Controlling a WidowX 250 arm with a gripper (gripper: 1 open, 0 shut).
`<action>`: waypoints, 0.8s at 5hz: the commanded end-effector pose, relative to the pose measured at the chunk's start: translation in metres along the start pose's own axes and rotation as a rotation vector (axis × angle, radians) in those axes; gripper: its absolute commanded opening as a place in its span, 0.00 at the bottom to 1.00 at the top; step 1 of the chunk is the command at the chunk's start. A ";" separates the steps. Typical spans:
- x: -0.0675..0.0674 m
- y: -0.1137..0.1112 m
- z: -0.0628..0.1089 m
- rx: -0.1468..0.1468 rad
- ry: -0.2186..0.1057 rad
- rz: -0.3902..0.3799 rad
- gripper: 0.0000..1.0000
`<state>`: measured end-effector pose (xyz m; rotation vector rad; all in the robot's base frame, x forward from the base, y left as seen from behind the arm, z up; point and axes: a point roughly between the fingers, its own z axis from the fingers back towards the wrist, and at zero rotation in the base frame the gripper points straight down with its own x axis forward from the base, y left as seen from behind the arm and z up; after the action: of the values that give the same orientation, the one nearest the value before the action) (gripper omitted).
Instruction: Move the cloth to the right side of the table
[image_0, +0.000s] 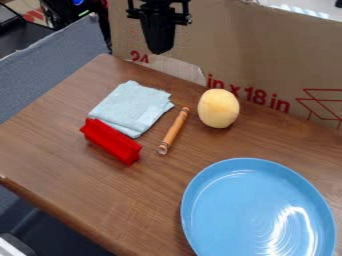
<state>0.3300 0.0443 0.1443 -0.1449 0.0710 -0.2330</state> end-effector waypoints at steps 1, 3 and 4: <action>0.006 -0.010 0.015 0.032 -0.068 -0.011 0.00; -0.004 -0.015 -0.002 0.029 -0.037 0.044 1.00; -0.017 0.004 -0.010 0.013 -0.032 0.076 1.00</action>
<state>0.3124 0.0483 0.1115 -0.1570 0.1185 -0.1470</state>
